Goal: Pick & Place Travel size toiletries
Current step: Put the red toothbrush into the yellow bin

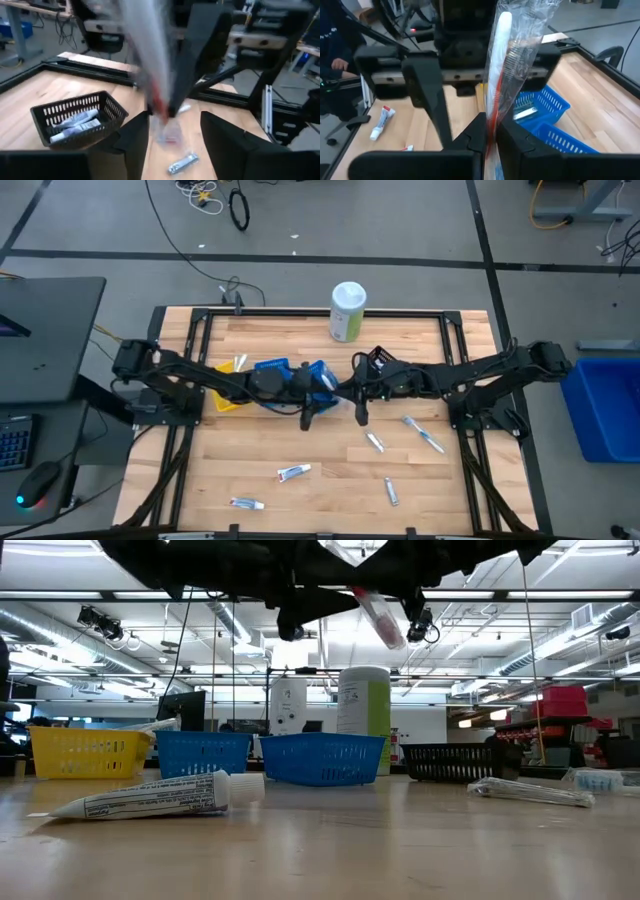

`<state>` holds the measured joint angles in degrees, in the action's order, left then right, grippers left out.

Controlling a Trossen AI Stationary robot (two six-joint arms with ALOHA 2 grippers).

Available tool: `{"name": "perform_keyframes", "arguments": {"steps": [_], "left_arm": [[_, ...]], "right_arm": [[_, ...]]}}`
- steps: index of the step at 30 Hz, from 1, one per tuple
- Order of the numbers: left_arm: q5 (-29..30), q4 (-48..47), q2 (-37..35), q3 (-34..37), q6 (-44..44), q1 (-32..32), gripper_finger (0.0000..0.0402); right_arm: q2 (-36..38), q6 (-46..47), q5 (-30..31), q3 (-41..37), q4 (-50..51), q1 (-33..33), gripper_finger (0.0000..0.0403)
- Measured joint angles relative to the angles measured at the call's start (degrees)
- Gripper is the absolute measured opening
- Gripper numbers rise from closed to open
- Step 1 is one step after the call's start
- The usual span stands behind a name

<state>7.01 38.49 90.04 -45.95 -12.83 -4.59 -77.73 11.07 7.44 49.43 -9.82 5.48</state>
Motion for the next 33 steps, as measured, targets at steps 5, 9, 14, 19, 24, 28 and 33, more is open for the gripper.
{"name": "perform_keyframes", "arguments": {"steps": [5,9,14,19,24,28,33], "left_arm": [[0.23,2.48,1.05,-0.11,-0.19,0.91,0.0203],[0.26,2.6,1.05,-0.11,0.16,0.95,0.0191],[0.23,2.63,1.05,-0.11,1.03,0.95,0.0155],[0.35,2.55,1.05,-0.1,2.24,0.95,0.0101],[0.31,1.78,1.05,-0.02,1.99,0.97,0.0044],[0.3,0.73,1.05,-0.02,0.91,0.97,0.0029],[1.13,-1.89,1.05,-0.04,-0.2,0.99,0.0034]], "right_arm": [[0.0,0.0,0.0,0.0,-0.75,0.0,0.0036],[0.0,0.0,0.3,0.0,-0.74,0.0,0.0036],[0.0,0.0,0.44,0.0,-0.75,0.0,0.0036],[-0.19,0.0,0.46,0.0,-0.79,0.0,0.0036],[-0.28,-0.36,0.46,0.0,-0.53,-0.22,0.0036],[-0.31,0.01,0.42,0.0,0.7,-0.22,0.0045],[-0.37,1.97,0.44,0.0,3.71,-0.22,0.0072]]}}
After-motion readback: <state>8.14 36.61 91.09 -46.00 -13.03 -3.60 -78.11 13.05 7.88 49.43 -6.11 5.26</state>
